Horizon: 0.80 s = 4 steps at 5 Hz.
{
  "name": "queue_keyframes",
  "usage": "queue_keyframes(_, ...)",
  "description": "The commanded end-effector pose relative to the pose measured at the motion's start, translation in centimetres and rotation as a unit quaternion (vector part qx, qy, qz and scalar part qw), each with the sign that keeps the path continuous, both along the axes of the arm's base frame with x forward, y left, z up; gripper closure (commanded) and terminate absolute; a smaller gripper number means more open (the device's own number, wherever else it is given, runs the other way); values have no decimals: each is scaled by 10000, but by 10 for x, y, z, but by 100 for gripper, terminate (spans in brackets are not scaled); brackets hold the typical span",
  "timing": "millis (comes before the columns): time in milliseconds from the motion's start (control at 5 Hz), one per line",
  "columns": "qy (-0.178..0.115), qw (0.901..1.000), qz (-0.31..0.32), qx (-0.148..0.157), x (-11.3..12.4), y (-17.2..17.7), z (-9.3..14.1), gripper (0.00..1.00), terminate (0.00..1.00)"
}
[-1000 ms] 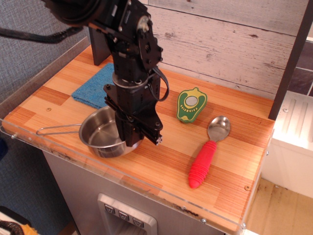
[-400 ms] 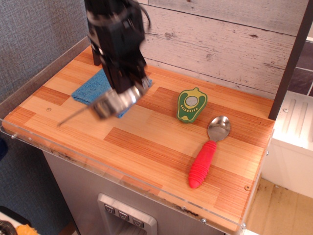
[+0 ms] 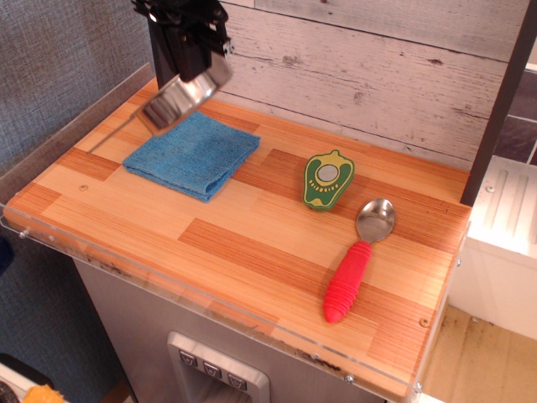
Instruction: Move the pot and put it on the towel.
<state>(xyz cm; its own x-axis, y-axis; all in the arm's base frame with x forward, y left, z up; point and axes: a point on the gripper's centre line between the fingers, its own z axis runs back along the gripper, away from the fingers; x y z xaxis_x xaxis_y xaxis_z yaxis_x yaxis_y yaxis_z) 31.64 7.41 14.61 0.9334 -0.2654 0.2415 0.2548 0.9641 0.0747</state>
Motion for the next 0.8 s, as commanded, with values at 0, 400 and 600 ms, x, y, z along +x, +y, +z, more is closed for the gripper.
queue_keyframes(0, 57, 9986, 262, 445, 29, 26, -13, 100, 0)
queue_keyframes(400, 427, 9966, 269, 647, 36, 28, -43, 100, 0)
queue_keyframes(600, 608, 9956, 249, 669, 35, 25, -56, 100, 0)
